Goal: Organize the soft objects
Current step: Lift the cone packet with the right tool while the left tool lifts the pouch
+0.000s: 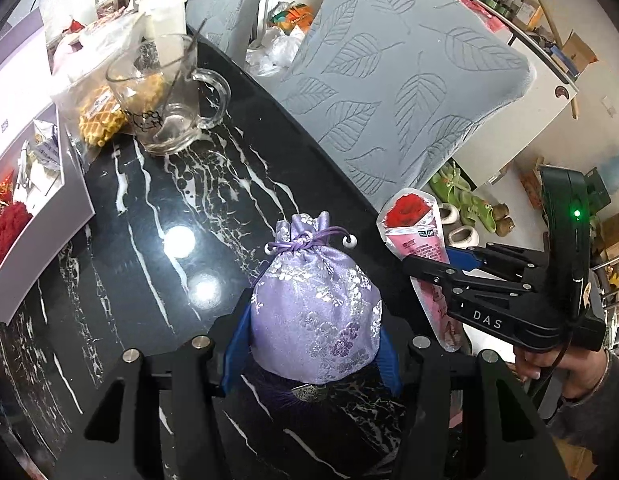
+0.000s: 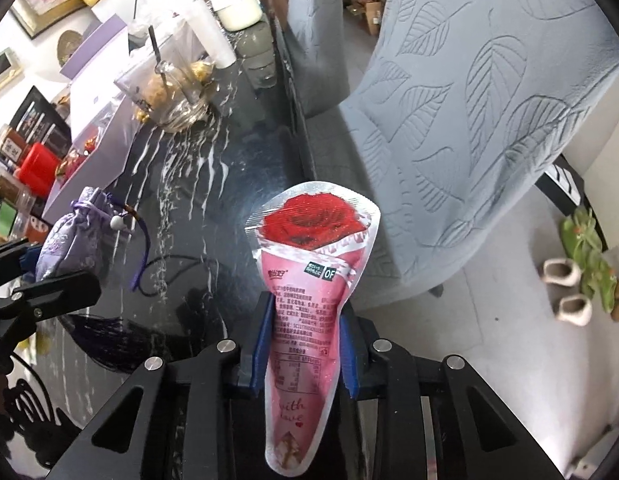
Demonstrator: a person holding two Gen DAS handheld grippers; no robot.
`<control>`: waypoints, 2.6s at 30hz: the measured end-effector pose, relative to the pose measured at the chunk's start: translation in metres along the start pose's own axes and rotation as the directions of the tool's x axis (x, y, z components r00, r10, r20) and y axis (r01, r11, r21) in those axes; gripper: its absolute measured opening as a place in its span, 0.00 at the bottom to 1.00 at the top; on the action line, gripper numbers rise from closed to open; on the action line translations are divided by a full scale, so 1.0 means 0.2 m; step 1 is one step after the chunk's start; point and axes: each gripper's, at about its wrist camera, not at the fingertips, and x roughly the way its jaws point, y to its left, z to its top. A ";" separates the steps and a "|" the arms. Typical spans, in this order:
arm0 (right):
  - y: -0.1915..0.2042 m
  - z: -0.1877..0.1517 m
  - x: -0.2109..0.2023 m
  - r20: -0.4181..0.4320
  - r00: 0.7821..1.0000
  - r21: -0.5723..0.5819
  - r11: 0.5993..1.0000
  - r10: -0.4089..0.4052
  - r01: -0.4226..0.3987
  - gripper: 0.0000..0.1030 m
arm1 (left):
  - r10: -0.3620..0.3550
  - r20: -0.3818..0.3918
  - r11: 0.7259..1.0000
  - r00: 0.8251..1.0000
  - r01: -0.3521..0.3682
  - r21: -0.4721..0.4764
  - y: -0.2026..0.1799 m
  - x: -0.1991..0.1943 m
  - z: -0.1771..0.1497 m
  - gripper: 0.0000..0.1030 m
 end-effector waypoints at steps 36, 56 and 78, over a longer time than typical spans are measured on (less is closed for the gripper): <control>0.84 -0.03 -0.28 -0.068 0.988 -0.336 0.929 0.142 -0.156 0.28 | 0.179 0.174 0.960 0.968 -0.134 -0.246 0.29 -0.73 -0.38 0.52; 1.36 -0.01 -0.20 -0.184 0.953 -0.562 0.770 0.239 -0.301 0.28 | 0.317 0.183 0.876 0.931 -0.213 -0.433 0.62 -0.94 -0.54 0.52; 1.74 0.38 -0.12 -0.112 0.958 -0.575 0.769 0.262 -0.278 0.29 | 0.286 0.232 0.899 0.930 -0.177 -0.399 1.07 -1.02 -0.25 0.52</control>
